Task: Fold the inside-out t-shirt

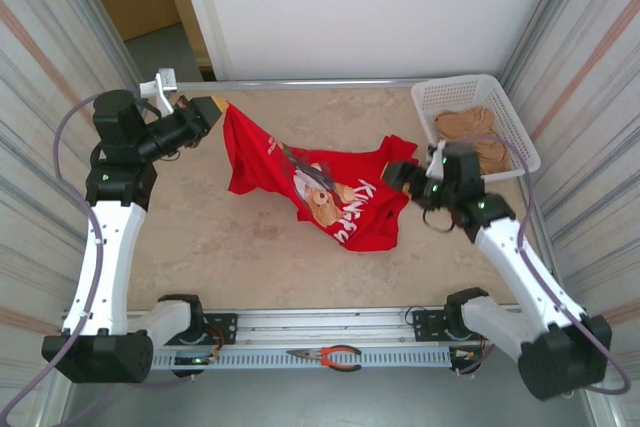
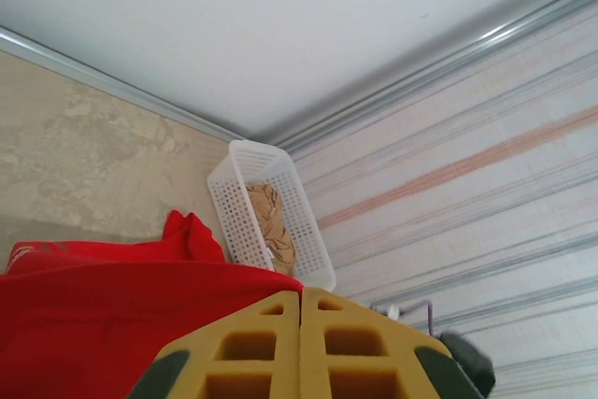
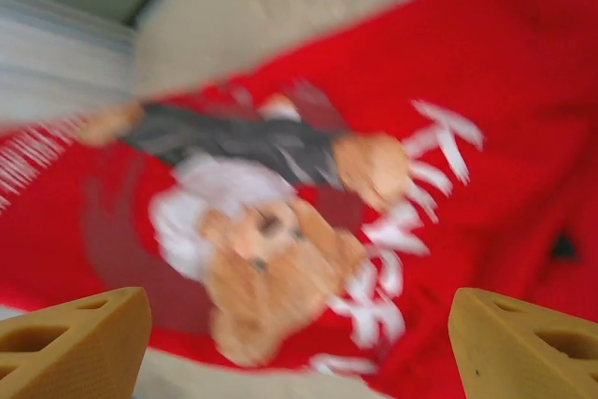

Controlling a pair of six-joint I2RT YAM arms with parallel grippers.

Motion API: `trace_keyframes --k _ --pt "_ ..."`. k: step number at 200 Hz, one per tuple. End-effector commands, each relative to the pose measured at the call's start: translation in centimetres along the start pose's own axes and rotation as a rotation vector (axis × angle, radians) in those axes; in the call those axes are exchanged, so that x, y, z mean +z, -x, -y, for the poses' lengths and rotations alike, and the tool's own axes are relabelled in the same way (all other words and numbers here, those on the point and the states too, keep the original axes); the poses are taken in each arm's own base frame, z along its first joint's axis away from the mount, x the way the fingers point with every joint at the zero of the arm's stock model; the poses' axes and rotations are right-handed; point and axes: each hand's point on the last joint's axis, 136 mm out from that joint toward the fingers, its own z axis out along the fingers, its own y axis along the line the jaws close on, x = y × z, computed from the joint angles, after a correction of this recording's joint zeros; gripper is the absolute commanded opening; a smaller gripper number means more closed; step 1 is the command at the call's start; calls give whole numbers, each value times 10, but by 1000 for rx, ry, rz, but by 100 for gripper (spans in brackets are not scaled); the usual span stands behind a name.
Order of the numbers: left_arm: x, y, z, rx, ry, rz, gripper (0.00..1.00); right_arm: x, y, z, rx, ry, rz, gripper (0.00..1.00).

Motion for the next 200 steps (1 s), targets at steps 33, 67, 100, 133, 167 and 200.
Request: trace_keyframes --k 33,67,100,133,167,200 --pt "3 20 -9 30 30 33 0 21 -96 103 -6 -362 -148 85" --pt "4 18 -12 37 41 25 0 45 -101 100 17 -314 -139 85" --pt "5 17 -24 23 65 22 0 81 -89 70 0 -187 -140 56" --pt "3 34 -45 4 108 59 0 69 -29 10 -69 -57 -65 0" --pt "-9 82 -41 0 111 157 0 -39 106 -73 -83 110 223 0" --pt "-24 114 1 64 66 239 0 -139 177 -130 -66 283 405 0"
